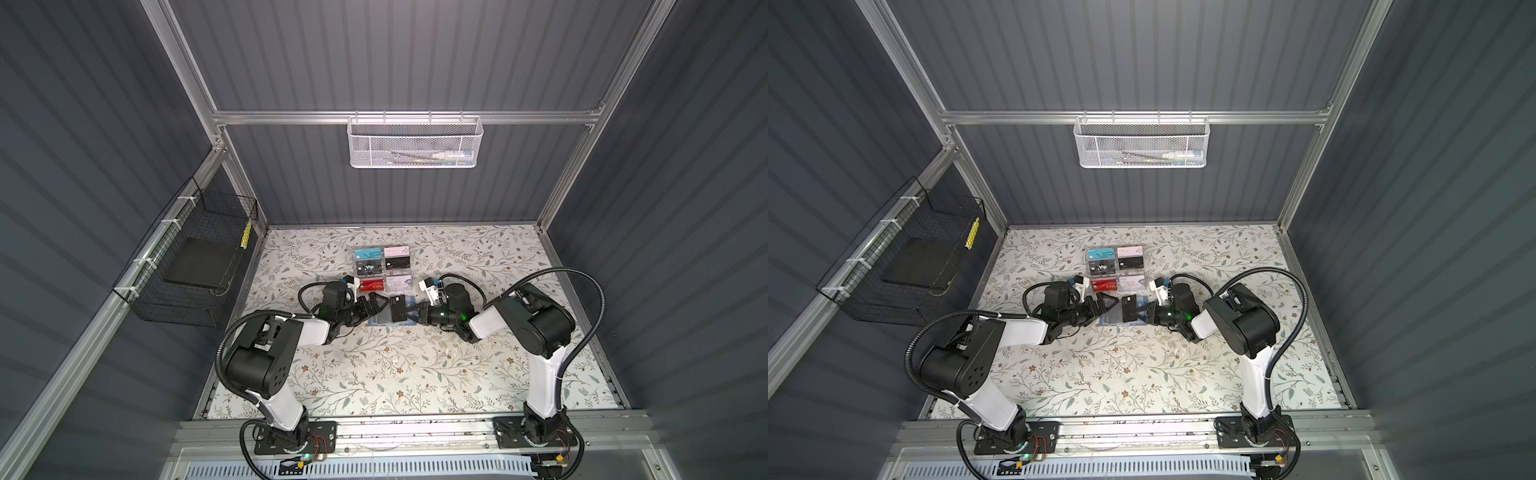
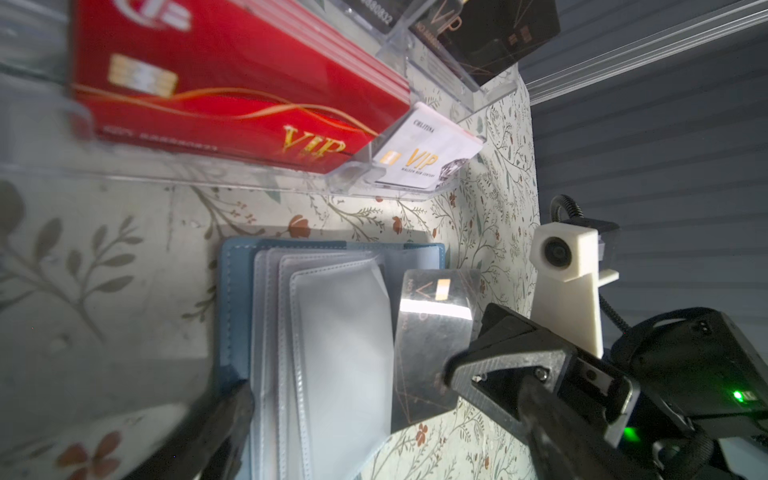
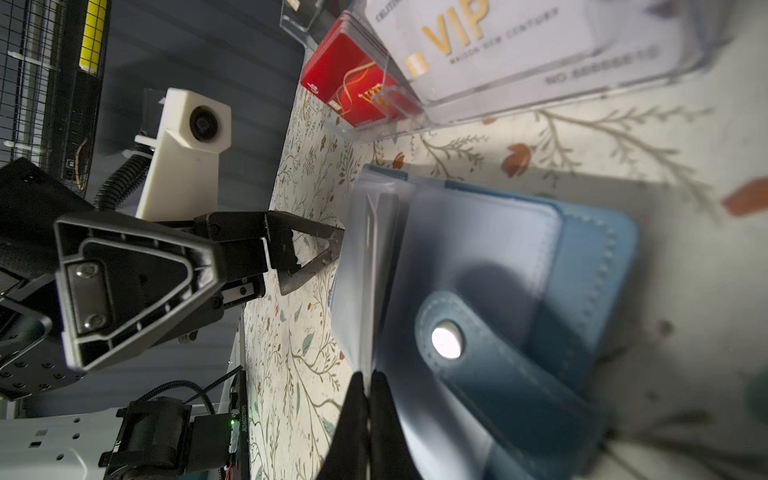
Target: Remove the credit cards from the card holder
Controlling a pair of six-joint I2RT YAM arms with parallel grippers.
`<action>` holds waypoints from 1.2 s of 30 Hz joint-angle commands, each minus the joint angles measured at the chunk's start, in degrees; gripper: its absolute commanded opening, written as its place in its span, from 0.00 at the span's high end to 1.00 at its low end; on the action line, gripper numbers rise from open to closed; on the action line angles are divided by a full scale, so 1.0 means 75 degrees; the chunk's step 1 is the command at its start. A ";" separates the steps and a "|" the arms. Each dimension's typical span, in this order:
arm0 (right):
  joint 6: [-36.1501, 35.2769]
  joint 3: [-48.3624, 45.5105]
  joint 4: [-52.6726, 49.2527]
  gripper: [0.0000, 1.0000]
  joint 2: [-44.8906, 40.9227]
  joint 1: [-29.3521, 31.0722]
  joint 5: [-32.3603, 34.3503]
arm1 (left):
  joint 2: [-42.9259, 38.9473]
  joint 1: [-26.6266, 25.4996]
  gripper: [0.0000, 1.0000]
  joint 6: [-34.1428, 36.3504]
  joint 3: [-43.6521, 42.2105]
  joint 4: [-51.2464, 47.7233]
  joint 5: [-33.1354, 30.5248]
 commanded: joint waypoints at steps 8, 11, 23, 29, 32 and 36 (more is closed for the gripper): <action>-0.0437 -0.0435 -0.0470 1.00 -0.1017 -0.0184 0.0261 | -0.0782 -0.0147 0.00 0.0433 -0.0086 -0.1642 -0.0405; -0.1008 -0.0223 -0.1807 1.00 -0.1537 -0.0192 0.0575 | -0.1123 -0.0171 0.00 0.0582 -0.0011 -0.1982 -0.0513; -0.3753 0.2036 -0.7701 1.00 -0.3257 -0.0151 0.1646 | -0.2271 -0.0195 0.00 0.1103 0.0126 -0.2993 -0.0901; -0.5898 0.4332 -1.0970 1.00 -0.2844 -0.0049 0.2572 | -0.2949 -0.0195 0.00 0.1299 0.0059 -0.3425 -0.1044; -0.6900 0.5671 -1.2275 1.00 -0.2295 0.0000 0.3378 | -0.3055 -0.0201 0.00 0.1210 -0.0056 -0.3283 -0.1051; -0.7885 0.6966 -1.2998 1.00 -0.1477 0.0040 0.4049 | -0.3039 -0.0253 0.00 0.1090 -0.0068 -0.3133 -0.1065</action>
